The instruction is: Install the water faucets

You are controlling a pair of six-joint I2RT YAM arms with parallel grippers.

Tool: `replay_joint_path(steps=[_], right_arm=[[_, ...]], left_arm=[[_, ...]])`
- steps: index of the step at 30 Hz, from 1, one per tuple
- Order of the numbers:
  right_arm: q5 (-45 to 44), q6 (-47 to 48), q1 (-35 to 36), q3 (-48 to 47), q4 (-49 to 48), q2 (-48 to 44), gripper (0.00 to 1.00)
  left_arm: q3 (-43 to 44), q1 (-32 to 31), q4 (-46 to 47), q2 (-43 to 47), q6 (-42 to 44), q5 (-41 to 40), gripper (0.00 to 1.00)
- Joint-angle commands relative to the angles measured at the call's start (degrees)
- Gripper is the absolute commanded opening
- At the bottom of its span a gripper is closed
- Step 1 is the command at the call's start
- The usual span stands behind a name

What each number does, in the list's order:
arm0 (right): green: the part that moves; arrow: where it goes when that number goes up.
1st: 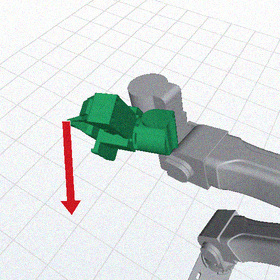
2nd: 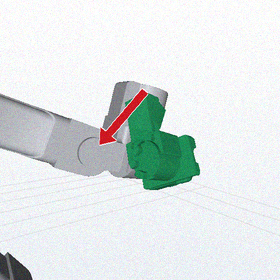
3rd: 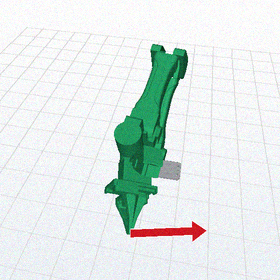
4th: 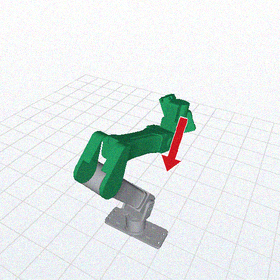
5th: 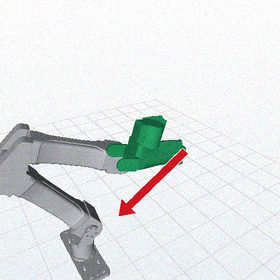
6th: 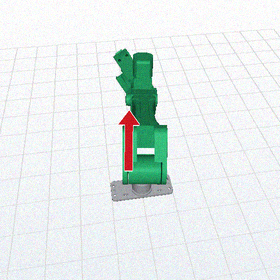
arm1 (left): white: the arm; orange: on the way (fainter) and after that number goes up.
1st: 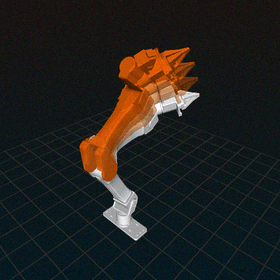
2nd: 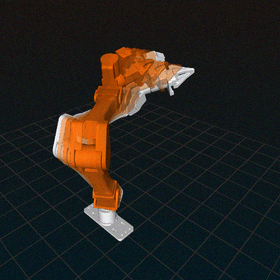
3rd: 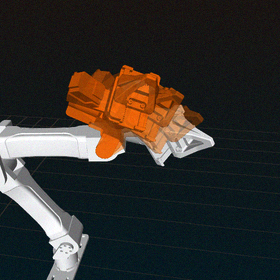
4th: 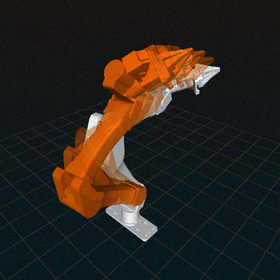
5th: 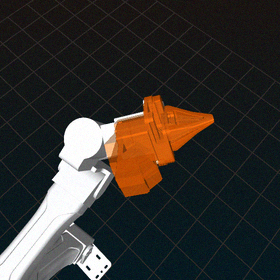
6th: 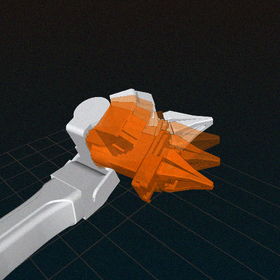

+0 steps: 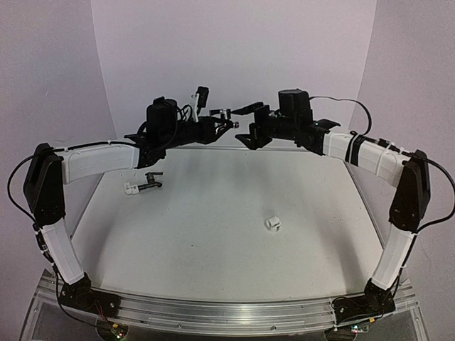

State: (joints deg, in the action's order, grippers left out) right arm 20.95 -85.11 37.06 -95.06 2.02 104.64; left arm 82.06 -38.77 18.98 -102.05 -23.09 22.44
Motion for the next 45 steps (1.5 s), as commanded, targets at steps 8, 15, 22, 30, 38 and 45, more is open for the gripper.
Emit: replay_joint_path(steps=[8, 15, 22, 30, 38, 45], right_arm=[[-12.6, 63.4, -3.7, 20.9, 7.5, -19.1, 0.98], [-20.2, 75.4, -3.8, 25.1, 22.2, -20.9, 0.98], [-7.8, 74.4, -3.6, 21.6, 37.2, -13.7, 0.98], [-11.1, 69.0, -0.7, 15.0, 45.2, -1.4, 0.90], [-19.8, 41.8, 1.0, 13.0, 46.3, 3.5, 0.98], [-25.3, 12.2, 3.9, 5.6, 54.0, 7.8, 0.98]], left_arm=[[-11.1, 7.9, 1.0, 12.8, -22.9, 9.5, 0.00], [-19.6, 10.0, 0.5, 19.0, -29.3, 14.1, 0.00], [-25.8, 10.8, -3.9, 24.4, -30.1, 13.1, 0.00], [-34.4, 10.6, -7.6, 29.7, -27.9, 8.1, 0.00], [-37.7, 10.4, -7.7, 32.7, -26.9, 7.4, 0.00], [-37.8, 10.4, -7.7, 32.8, -25.0, 8.8, 0.00]])
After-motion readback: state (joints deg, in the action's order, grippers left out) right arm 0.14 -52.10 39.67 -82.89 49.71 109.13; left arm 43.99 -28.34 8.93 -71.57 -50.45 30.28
